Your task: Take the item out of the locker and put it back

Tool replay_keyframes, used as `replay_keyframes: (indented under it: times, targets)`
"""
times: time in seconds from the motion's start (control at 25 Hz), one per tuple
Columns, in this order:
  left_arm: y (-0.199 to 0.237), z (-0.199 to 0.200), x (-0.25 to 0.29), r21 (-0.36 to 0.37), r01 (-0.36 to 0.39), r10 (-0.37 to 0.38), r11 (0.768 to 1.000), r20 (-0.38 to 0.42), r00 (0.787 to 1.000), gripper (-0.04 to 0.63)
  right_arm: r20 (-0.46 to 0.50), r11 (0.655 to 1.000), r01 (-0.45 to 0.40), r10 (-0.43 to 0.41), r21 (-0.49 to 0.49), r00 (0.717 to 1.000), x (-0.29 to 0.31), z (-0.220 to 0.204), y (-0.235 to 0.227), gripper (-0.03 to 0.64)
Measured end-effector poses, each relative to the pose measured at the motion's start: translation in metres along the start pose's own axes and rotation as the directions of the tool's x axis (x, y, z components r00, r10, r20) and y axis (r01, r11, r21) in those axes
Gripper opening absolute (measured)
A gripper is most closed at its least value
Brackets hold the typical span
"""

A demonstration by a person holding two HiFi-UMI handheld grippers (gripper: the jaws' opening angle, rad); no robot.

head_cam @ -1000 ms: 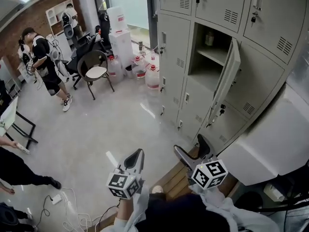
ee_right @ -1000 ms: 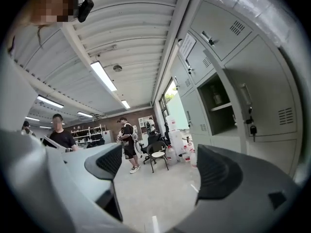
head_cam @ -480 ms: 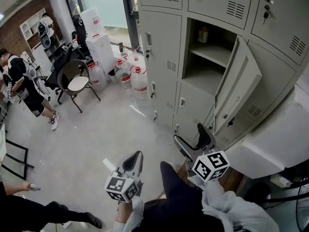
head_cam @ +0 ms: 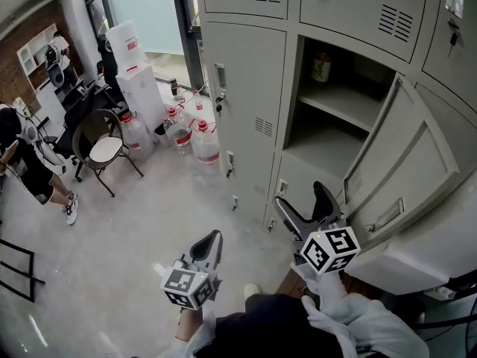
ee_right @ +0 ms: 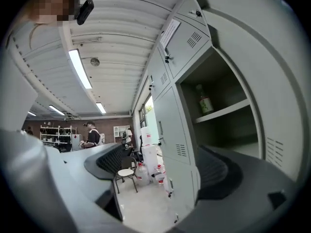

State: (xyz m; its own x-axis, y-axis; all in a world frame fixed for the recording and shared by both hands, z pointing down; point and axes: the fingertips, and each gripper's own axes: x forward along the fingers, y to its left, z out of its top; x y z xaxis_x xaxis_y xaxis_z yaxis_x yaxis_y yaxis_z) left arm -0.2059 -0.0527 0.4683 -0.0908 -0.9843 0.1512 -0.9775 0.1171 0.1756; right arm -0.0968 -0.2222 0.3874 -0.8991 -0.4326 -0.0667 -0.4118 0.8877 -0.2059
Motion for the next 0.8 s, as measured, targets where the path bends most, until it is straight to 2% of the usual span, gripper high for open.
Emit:
replay_keyframes:
  times: [0.24, 0.4, 0.6, 0.68, 0.8]
  targets:
    - [0.039, 0.027, 0.091, 0.022, 0.088, -0.089, 0.996, 0.031, 0.996, 0.014, 0.088, 0.996, 0.079, -0.075, -0.045, 0.993, 0.067, 0.034, -0.051, 0.463]
    - [0.052, 0.044, 0.135, 0.061, 0.139, -0.142, 0.988, 0.044, 0.989, 0.014, 0.203, 0.988, 0.135, -0.118, -0.072, 0.972, 0.092, 0.082, -0.079, 0.463]
    - [0.059, 0.057, 0.172, 0.072, 0.203, -0.207, 0.976, 0.046, 0.977, 0.014, 0.298, 0.966, 0.213, -0.162, -0.146, 0.941, 0.109, 0.141, -0.1, 0.463]
    - [0.059, 0.058, 0.185, 0.082, 0.233, -0.237, 0.969, 0.044, 0.97, 0.014, 0.32, 0.952, 0.257, -0.194, -0.166, 0.927, 0.113, 0.162, -0.109, 0.463]
    - [0.059, 0.062, 0.201, 0.095, 0.288, -0.293, 0.953, 0.043, 0.955, 0.013, 0.291, 0.929, 0.323, -0.262, -0.183, 0.92, 0.124, 0.182, -0.128, 0.463]
